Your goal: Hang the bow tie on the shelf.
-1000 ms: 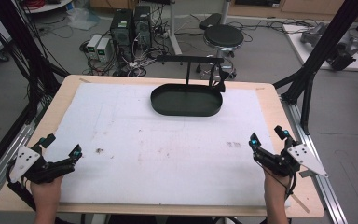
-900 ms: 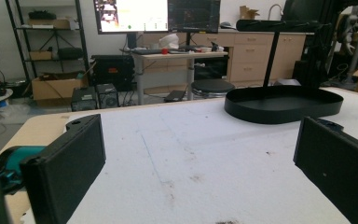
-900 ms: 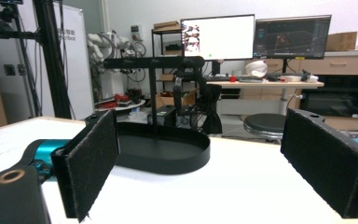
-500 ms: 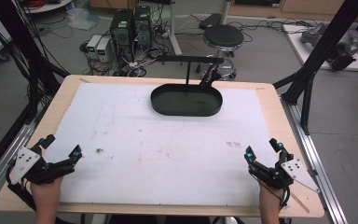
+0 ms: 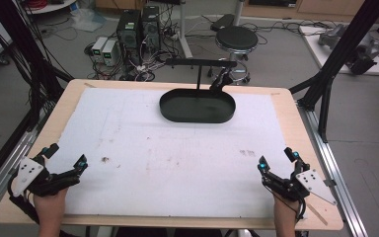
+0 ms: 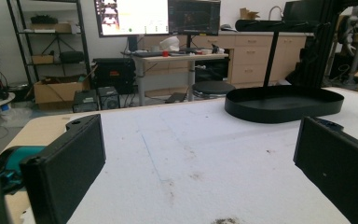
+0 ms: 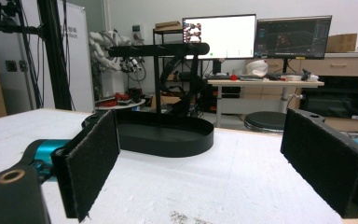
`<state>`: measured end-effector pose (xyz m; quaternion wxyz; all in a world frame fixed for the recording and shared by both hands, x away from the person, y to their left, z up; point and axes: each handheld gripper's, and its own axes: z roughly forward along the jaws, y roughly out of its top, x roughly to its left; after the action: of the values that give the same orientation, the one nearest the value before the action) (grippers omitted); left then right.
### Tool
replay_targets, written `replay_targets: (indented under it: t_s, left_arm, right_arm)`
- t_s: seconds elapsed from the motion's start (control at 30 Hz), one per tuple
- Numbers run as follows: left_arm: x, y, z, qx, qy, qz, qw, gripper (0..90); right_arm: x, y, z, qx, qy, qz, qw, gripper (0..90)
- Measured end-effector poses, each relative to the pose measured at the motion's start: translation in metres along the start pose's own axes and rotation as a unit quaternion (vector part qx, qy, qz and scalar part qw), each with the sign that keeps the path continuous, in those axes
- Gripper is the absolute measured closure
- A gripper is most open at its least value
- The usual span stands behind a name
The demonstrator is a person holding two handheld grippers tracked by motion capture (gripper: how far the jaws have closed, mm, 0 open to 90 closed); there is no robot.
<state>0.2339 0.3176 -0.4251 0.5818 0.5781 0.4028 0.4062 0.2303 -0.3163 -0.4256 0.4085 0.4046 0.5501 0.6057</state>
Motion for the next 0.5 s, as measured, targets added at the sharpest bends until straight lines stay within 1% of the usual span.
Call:
replay_targets:
  t_s: [0.17,0.5]
  left_arm:
    - [-0.0006,-0.0004,-0.0006,-0.001,-0.002,-0.001,1.0,2.5]
    - [-0.0007,-0.0009,-0.0009,-0.002,-0.002,-0.002,1.0,2.5]
  right_arm:
    - [-0.0014,0.0007,-0.0017,-0.002,-0.002,-0.002,1.0,10.9]
    - [0.0,0.0018,-0.0006,0.0,0.003,0.002,1.0,10.9]
